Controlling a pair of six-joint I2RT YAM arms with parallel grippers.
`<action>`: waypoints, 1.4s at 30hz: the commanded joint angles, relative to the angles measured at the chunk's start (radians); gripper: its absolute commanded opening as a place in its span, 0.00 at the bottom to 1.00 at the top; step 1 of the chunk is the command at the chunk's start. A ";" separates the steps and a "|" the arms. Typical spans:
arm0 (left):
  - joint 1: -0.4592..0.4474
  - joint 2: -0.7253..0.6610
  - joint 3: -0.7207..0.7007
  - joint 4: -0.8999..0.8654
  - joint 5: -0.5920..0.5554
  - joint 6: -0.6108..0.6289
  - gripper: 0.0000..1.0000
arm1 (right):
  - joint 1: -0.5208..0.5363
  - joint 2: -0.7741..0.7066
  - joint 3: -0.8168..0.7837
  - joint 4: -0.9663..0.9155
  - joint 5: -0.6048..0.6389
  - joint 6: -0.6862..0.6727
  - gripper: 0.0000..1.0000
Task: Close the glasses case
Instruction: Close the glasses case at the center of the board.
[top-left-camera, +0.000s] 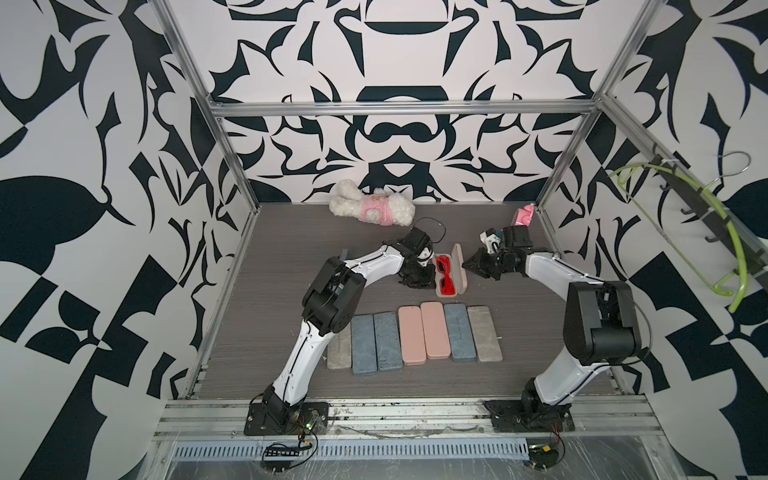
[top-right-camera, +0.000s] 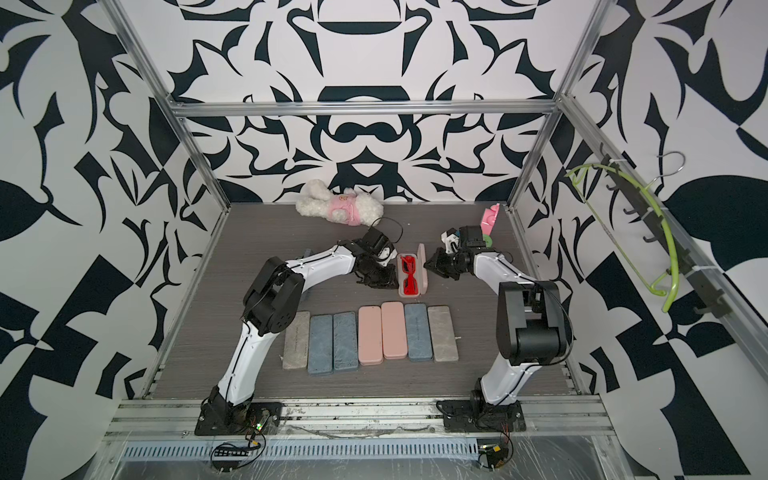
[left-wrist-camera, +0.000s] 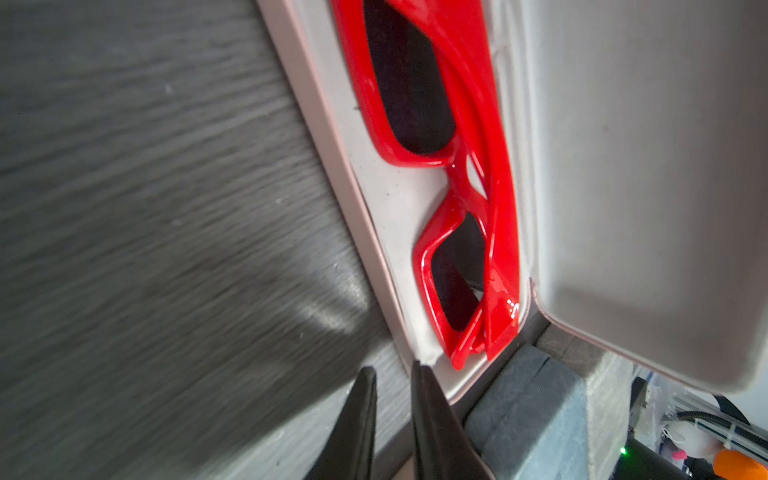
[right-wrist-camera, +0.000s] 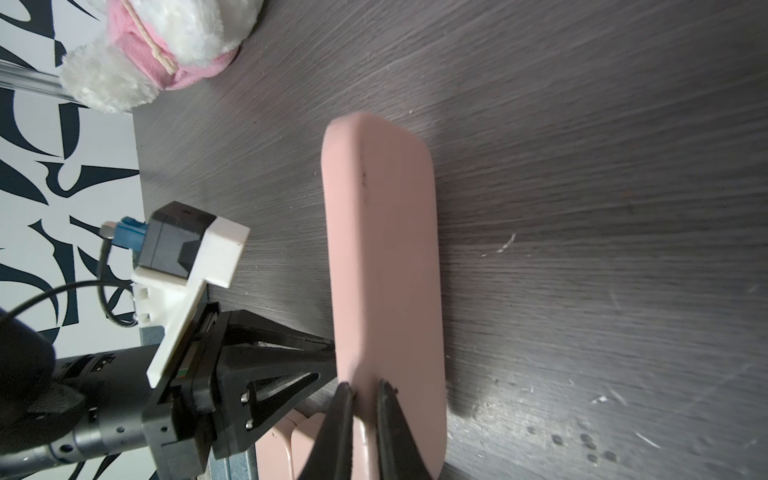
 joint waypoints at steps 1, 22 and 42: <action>-0.007 0.017 0.020 -0.025 0.015 0.007 0.20 | -0.004 -0.004 0.008 0.001 -0.015 0.003 0.15; -0.024 0.022 0.022 -0.021 0.027 0.010 0.18 | 0.049 0.033 0.039 -0.037 0.033 0.018 0.12; -0.029 0.012 0.019 -0.019 0.026 0.011 0.18 | 0.139 0.098 0.085 -0.065 0.099 0.035 0.11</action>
